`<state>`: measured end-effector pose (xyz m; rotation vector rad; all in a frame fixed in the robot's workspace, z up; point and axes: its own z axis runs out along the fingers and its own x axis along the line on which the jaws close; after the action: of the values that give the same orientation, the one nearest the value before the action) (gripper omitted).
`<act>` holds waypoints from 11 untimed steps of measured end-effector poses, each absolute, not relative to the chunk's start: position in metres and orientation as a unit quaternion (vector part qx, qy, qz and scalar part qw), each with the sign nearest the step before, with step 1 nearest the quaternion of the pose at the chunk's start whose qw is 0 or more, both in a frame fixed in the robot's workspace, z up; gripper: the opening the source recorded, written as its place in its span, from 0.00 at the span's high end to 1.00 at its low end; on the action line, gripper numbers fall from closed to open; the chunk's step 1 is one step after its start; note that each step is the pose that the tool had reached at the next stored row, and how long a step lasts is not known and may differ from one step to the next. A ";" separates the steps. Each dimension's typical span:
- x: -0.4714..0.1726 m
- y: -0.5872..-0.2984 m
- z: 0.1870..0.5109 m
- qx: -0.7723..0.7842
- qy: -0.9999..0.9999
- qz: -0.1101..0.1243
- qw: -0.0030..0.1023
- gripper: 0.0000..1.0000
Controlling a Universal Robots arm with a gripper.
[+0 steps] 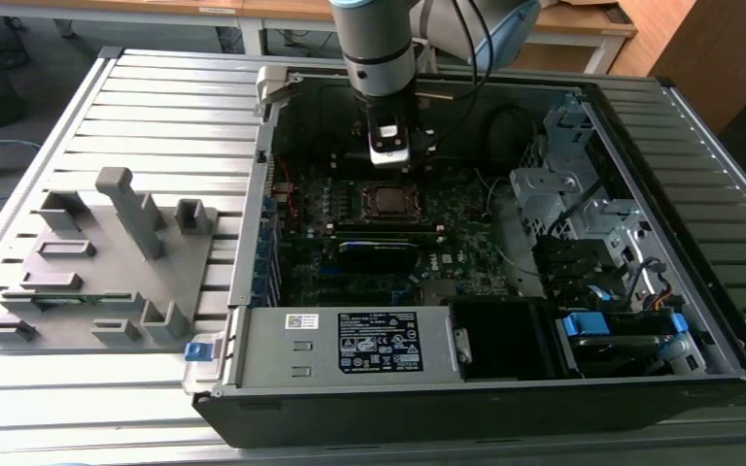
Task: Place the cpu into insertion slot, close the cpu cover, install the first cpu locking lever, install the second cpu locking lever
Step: 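Install the first cpu locking lever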
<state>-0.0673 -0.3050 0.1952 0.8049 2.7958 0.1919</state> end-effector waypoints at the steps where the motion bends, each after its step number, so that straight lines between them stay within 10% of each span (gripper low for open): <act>1: -0.067 -0.305 0.195 0.274 0.953 0.065 0.113 0.89; 11: -0.067 -0.305 0.198 0.274 0.953 0.065 0.113 0.89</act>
<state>-0.0673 -0.3054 0.1977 0.8048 2.7957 0.1914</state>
